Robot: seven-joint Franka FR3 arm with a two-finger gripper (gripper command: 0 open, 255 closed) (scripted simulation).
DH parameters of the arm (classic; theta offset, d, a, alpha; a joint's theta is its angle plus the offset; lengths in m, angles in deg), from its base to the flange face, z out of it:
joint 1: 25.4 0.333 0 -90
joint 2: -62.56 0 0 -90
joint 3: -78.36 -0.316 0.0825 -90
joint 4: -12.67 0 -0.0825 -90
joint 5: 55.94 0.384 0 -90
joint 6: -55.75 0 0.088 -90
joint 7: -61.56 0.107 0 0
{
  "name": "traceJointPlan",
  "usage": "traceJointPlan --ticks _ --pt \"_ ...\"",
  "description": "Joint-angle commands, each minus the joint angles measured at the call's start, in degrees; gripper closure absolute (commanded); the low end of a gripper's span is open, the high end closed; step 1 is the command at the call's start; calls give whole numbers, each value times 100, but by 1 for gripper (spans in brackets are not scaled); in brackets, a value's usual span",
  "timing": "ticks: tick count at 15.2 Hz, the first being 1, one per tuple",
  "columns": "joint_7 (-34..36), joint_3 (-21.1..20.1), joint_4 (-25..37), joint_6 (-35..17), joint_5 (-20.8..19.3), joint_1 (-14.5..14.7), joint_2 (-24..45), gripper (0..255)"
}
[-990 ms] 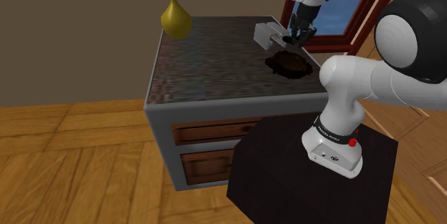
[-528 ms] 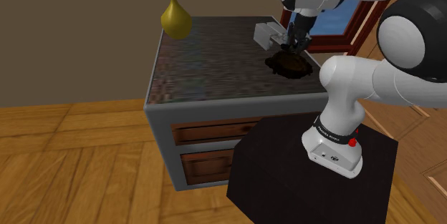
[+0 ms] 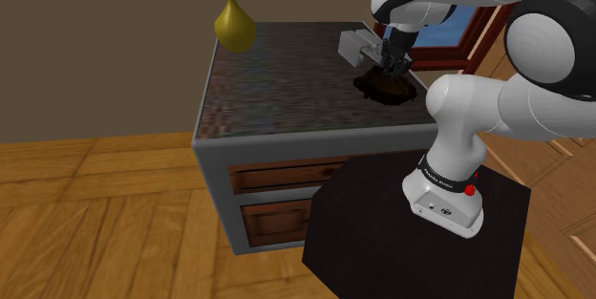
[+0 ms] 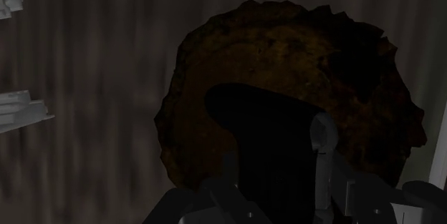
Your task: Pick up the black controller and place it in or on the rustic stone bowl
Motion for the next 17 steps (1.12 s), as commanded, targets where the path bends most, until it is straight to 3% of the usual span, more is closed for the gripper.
traceJointPlan --ticks 1,4,5,10,14,17 --pt "1 -6 -3 -12 5 0 -6 255" --pt "1 -6 -3 -12 5 0 -6 255" --pt "1 -6 -3 -12 5 0 -6 0" --pt "0 -6 -3 -12 4 0 -6 0" --pt "60 428 439 927 -331 16 491 0" --pt "60 428 438 927 -331 17 491 0"
